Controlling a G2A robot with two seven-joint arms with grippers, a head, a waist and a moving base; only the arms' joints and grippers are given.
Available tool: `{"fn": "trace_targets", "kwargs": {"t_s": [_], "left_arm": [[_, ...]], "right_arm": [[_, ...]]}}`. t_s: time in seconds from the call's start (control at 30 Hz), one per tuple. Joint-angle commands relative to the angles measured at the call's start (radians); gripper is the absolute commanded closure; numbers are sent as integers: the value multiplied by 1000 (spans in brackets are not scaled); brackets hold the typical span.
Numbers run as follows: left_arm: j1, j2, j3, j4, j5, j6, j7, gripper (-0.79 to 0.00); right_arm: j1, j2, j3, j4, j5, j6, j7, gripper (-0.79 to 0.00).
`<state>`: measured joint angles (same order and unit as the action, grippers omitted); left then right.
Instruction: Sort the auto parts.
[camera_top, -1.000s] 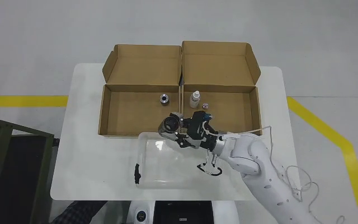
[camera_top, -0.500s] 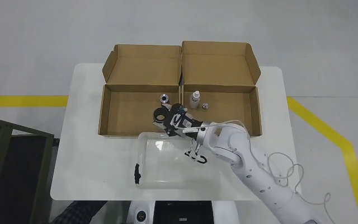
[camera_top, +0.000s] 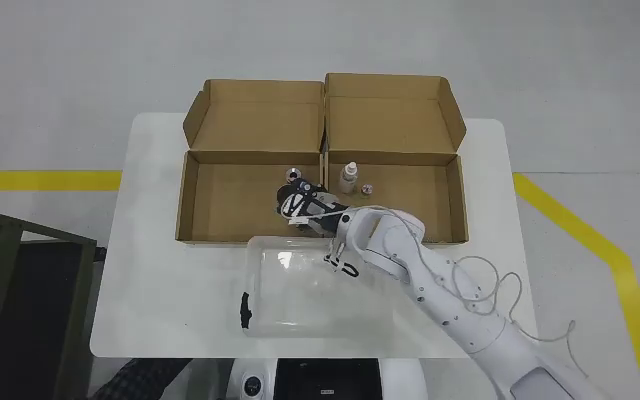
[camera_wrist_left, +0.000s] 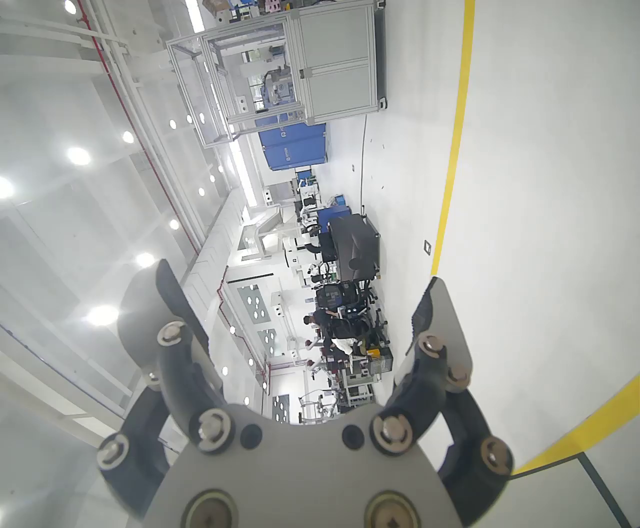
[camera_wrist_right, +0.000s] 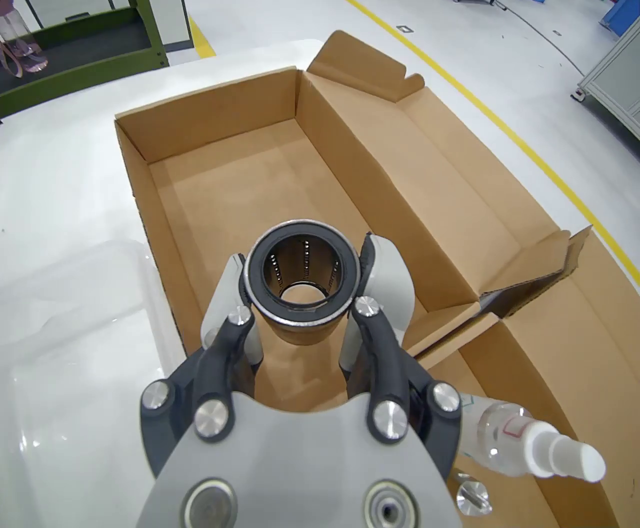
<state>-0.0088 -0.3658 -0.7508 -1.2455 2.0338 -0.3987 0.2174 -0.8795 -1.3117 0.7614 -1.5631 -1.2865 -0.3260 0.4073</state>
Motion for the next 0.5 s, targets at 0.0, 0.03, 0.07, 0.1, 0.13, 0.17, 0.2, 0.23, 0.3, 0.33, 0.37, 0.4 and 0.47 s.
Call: {"fn": "trace_targets", "kwargs": {"t_s": [0.0, 0.03, 0.07, 0.1, 0.13, 0.17, 0.2, 0.23, 0.3, 0.33, 0.37, 0.4, 0.47], "left_arm": [[0, 0, 0, 0, 0, 0, 0, -785], [0, 0, 0, 0, 0, 0, 0, -785], [0, 0, 0, 0, 0, 0, 0, -785], [0, 0, 0, 0, 0, 0, 0, -785], [0, 0, 0, 0, 0, 0, 0, -785], [0, 0, 0, 0, 0, 0, 0, -785], [0, 0, 0, 0, 0, 0, 0, -785], [0, 0, 0, 0, 0, 0, 0, -785], [0, 0, 0, 0, 0, 0, 0, -785], [0, 0, 0, 0, 0, 0, 0, -785], [0, 0, 0, 0, 0, 0, 0, -785], [0, 0, 0, 0, 0, 0, 0, -785], [0, 0, 0, 0, 0, 0, 0, -785]], "right_arm": [[12, -6, -9, 22, -1, -1, 11, 0], [17, -9, -14, 32, -1, -1, 15, 0], [23, -12, -18, 43, 0, -1, 16, 0], [28, -16, -21, 53, 0, 0, 18, 0], [34, -19, -24, 62, 1, 0, 19, 0], [39, -22, -27, 71, 2, 0, 22, 0], [44, -25, -30, 79, 3, 0, 24, 0], [50, -28, -32, 87, 4, -1, 27, 0], [59, -33, -36, 101, 6, -2, 33, 0], [63, -35, -38, 107, 7, -3, 37, 0], [66, -38, -40, 114, 9, -4, 41, 0], [70, -40, -42, 121, 9, -5, 44, -3], [77, -45, -46, 133, 9, -8, 50, -34]]}}
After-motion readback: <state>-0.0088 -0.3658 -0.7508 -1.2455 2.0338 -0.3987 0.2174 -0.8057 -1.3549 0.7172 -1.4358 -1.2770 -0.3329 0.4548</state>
